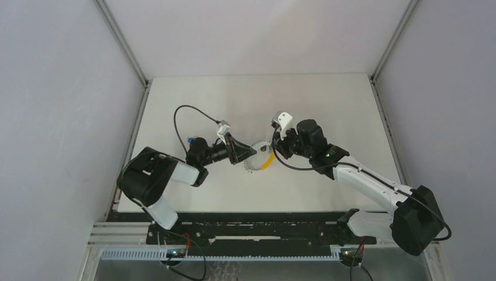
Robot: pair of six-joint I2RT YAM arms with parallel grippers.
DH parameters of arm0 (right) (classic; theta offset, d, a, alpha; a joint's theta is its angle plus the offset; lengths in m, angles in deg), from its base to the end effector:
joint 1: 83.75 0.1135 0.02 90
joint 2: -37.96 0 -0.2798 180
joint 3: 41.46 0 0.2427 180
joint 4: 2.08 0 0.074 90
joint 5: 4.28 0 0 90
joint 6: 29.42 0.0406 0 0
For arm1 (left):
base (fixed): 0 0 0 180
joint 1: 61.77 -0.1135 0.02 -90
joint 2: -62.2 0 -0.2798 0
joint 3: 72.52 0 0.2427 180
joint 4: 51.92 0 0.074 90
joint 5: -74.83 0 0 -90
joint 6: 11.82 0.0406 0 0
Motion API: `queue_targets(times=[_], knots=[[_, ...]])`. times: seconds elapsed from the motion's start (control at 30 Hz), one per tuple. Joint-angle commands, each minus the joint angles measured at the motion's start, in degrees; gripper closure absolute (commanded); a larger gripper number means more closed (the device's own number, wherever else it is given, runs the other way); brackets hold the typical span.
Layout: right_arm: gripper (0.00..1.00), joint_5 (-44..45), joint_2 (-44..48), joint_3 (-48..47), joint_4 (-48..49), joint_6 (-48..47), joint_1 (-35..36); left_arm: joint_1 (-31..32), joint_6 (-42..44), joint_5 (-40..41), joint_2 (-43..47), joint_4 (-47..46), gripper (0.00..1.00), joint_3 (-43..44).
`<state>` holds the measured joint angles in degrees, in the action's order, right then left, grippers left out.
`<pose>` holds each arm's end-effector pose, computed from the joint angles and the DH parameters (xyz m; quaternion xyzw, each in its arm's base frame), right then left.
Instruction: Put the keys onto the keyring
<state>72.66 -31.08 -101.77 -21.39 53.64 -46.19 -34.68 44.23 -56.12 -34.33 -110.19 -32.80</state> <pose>0.2005 0.1658 0.2846 -0.3767 0.7662 0.2291 0.4675 0.2455 -0.1554 0.1910 0.2109 0.6678 -0.5510 0.4539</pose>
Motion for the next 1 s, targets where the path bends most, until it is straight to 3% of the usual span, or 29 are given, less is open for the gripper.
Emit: queue_targets(times=[0.0,0.13,0.23,0.33,0.4,0.63,0.8,0.97], knots=[[1.00,-0.6,3.1,1.1,4.9,0.3,0.5,0.2,1.2,-0.1,5.3,-2.6,0.80,-1.4],[1.00,-0.1,5.1,3.0,5.8,1.1,0.6,0.3,5.3,1.1,12.0,7.1,0.99,-1.8],[0.99,0.0,6.3,4.1,6.2,1.6,0.5,1.8,13.4,5.0,19.3,22.1,1.00,-0.6],[0.85,0.9,7.3,5.0,6.2,2.0,0.6,6.1,25.4,14.1,26.9,43.5,1.00,3.6],[0.77,1.0,8.4,5.6,6.4,2.6,0.3,9.1,30.2,20.5,29.6,52.2,1.00,6.5],[0.58,-0.9,15.0,8.8,7.8,6.8,-4.0,14.8,40.8,36.4,33.5,77.1,1.00,18.7],[0.51,-6.7,18.9,10.2,9.0,9.1,-7.2,18.9,48.7,46.3,34.7,92.0,1.00,26.9],[0.50,-6.8,18.8,10.2,9.3,9.7,-7.1,26.8,60.8,57.6,28.3,108.1,1.00,37.0]])
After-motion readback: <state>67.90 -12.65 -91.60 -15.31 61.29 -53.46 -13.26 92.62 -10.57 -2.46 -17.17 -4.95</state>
